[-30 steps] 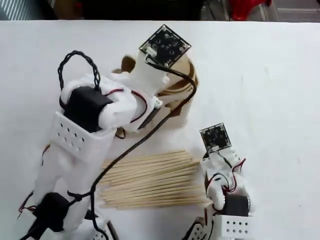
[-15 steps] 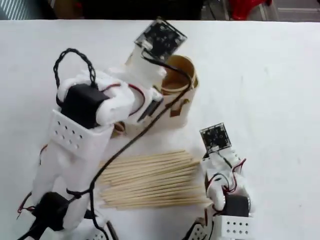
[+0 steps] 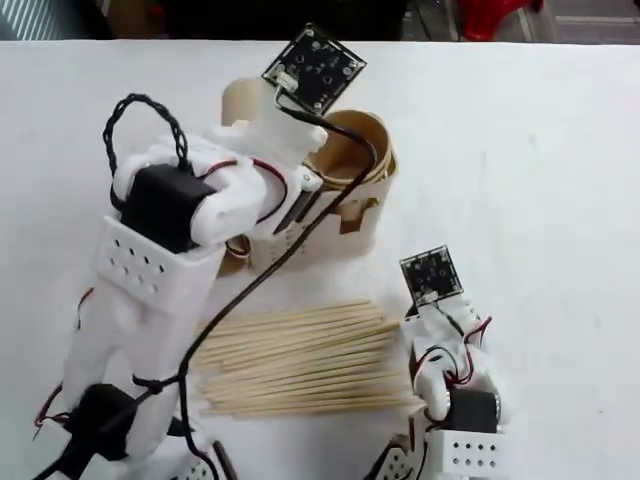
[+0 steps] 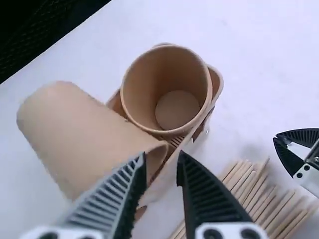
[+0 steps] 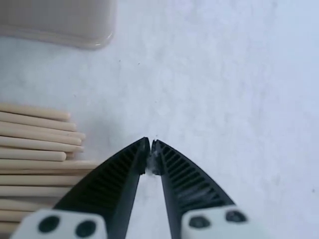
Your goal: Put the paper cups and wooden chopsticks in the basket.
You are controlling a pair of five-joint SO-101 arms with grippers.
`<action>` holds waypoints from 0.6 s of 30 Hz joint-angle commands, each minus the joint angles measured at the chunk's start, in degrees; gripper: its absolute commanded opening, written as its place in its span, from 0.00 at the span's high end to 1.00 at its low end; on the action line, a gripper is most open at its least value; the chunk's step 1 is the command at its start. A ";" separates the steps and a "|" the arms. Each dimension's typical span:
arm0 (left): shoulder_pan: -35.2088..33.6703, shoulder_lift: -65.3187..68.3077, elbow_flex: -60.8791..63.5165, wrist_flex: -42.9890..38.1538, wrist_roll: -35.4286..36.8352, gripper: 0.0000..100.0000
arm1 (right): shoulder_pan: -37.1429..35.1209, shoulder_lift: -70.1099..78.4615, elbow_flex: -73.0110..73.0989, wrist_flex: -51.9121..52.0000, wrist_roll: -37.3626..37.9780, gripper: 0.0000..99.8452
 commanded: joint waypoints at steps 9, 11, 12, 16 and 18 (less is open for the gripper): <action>-0.48 -16.75 -4.13 1.67 -3.25 0.87 | 0.04 -0.13 0.53 -1.36 0.70 0.98; -0.84 -19.12 -3.08 2.99 -9.32 0.85 | 0.04 -0.13 0.53 -1.36 0.70 0.98; -1.36 -19.74 -1.93 3.25 -11.96 0.83 | 0.04 -0.13 0.53 -1.36 0.70 0.98; -8.31 -19.47 5.10 0.62 -19.87 0.80 | 0.04 -0.13 0.53 -1.45 0.70 0.98; -9.71 -19.82 9.85 -1.93 -23.65 0.79 | 0.04 -0.13 0.53 -1.45 0.70 0.98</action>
